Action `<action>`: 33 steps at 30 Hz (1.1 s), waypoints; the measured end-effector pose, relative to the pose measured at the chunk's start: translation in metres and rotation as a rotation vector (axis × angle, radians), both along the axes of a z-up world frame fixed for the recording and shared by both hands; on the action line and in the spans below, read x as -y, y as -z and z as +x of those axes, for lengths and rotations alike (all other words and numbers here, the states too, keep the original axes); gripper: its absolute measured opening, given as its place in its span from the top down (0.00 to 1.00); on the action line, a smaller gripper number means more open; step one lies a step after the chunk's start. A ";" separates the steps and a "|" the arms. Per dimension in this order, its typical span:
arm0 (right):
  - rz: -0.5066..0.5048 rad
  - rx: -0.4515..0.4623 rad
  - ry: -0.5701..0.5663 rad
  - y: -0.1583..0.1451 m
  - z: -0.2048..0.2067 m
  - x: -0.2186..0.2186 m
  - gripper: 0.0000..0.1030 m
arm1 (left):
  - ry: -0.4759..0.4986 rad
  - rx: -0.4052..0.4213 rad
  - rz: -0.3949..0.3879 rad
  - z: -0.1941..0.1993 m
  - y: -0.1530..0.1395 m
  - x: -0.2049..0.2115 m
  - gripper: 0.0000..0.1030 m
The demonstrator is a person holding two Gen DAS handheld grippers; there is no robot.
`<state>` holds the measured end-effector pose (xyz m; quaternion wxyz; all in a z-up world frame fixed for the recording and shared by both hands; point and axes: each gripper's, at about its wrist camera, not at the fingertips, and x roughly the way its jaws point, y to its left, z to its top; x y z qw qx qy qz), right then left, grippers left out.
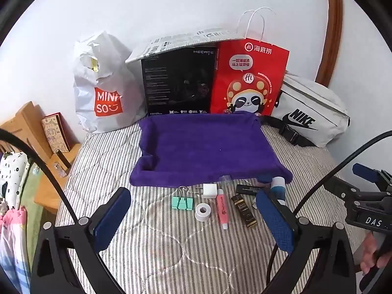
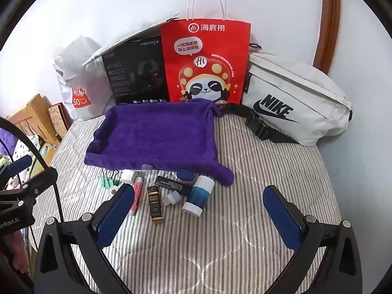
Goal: Organize rigid objects
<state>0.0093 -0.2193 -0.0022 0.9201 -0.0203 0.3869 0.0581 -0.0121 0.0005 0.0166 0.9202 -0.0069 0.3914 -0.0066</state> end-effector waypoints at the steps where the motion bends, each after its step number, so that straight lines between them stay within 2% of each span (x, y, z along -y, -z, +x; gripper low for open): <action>1: -0.001 0.000 0.002 -0.001 0.001 -0.001 0.00 | 0.000 0.004 -0.001 0.000 -0.001 -0.001 0.00; 33: 0.005 0.005 0.003 -0.004 -0.003 0.001 0.00 | -0.008 -0.016 0.025 -0.001 0.003 -0.004 0.00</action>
